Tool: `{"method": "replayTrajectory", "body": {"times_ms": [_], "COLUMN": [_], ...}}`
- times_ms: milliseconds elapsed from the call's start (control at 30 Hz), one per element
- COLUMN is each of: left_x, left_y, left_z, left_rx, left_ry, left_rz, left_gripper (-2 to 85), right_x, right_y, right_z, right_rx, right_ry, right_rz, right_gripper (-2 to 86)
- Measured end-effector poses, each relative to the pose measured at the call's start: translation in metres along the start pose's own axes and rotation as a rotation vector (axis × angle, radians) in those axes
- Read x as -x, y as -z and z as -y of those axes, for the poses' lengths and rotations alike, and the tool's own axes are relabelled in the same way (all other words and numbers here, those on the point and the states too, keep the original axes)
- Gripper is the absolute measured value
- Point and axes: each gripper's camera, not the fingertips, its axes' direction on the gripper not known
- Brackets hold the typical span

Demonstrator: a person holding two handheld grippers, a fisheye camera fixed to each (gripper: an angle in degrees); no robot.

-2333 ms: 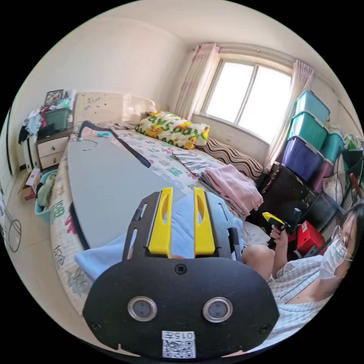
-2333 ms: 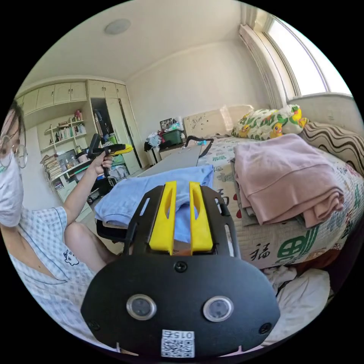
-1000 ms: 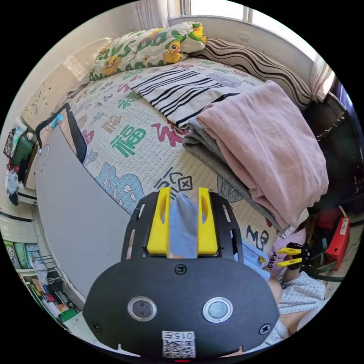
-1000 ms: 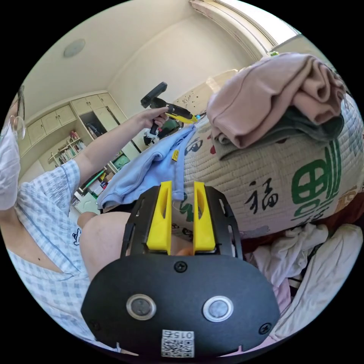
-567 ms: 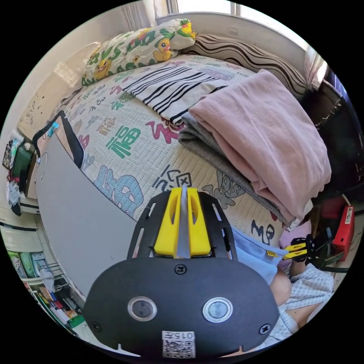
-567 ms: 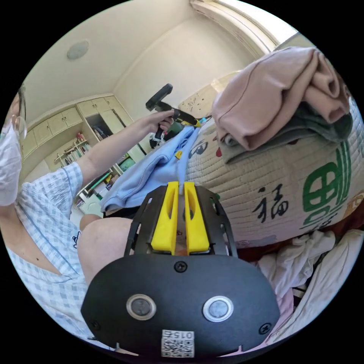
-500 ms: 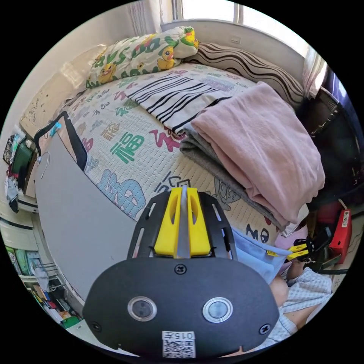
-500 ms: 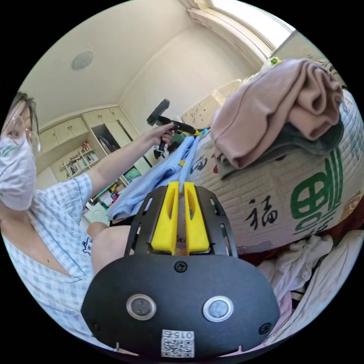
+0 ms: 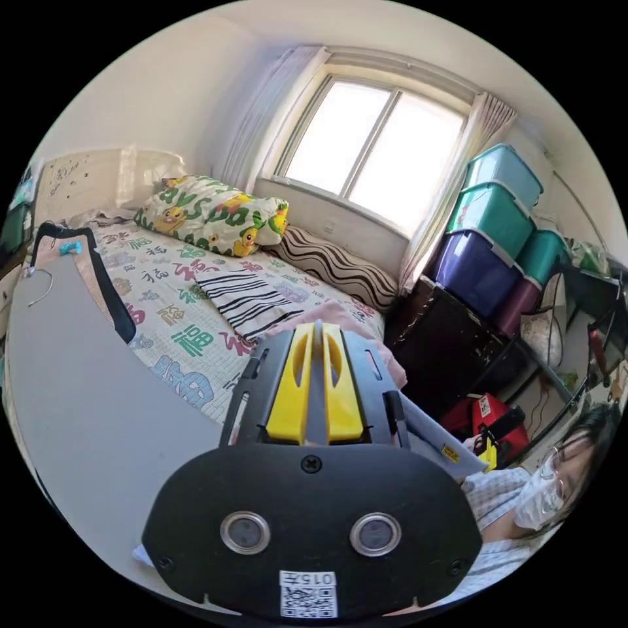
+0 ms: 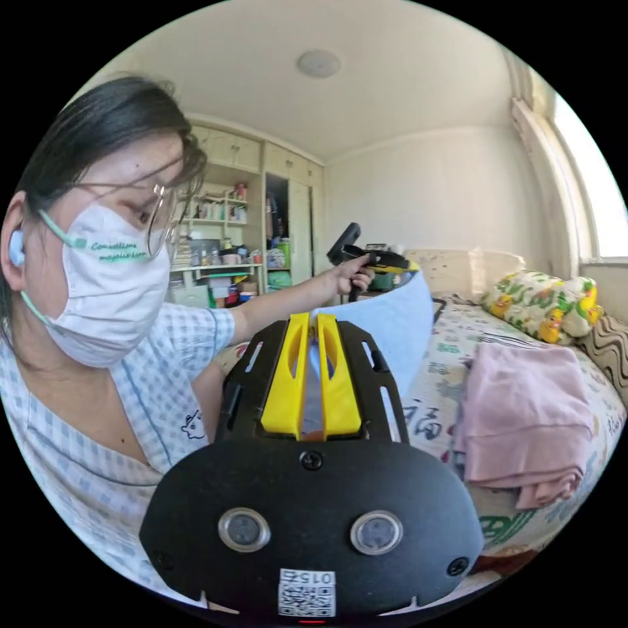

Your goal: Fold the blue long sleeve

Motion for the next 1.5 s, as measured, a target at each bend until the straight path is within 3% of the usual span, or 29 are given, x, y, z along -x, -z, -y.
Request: {"method": "replayTrajectory", "body": {"times_ms": [133, 267, 400, 600, 700, 900, 1100, 1267, 1400, 1500], "left_x": [0.06, 0.138, 0.19, 0.201, 0.201, 0.2, 0.195, 0.178, 0.169, 0.169], "left_y": [0.083, 0.124, 0.126, 0.112, 0.08, 0.023, 0.009, -0.001, -0.012, -0.019], "left_z": [-0.088, -0.191, -0.262, -0.289, -0.292, -0.293, -0.306, -0.313, -0.318, -0.324], "left_rx": [-0.087, -0.065, -0.075, -0.019, 0.01, 0.092, 0.053, 0.017, 0.02, 0.009], "left_ry": [0.093, 0.265, 0.363, 0.367, 0.35, 0.293, 0.305, 0.286, 0.247, 0.249], "left_rz": [0.034, 0.163, 0.125, 0.181, 0.107, 0.065, 0.062, 0.067, 0.089, 0.061], "left_gripper": [0.9, 1.0, 1.9, 11.5, 14.0, 8.5, 6.3, 6.3, 6.2, 6.3], "right_x": [0.056, 0.101, 0.128, 0.141, 0.138, 0.13, 0.145, 0.196, 0.207, 0.193], "right_y": [-0.115, -0.223, -0.271, -0.291, -0.289, -0.276, -0.305, -0.376, -0.416, -0.401], "right_z": [-0.015, -0.054, -0.081, -0.113, -0.126, -0.137, -0.182, -0.215, -0.24, -0.24], "right_rx": [0.107, 0.277, 0.393, 0.359, 0.333, 0.277, 0.343, 0.486, 0.559, 0.446], "right_ry": [-0.02, -0.052, 0.002, -0.003, -0.04, -0.064, -0.032, 0.186, 0.283, 0.166], "right_rz": [0.192, 0.195, 0.129, 0.109, 0.133, 0.115, -0.1, -0.243, -0.398, -0.382], "right_gripper": [1.4, 1.3, 1.4, 1.6, 1.9, 3.0, 8.9, 12.9, 8.2, 4.8]}}
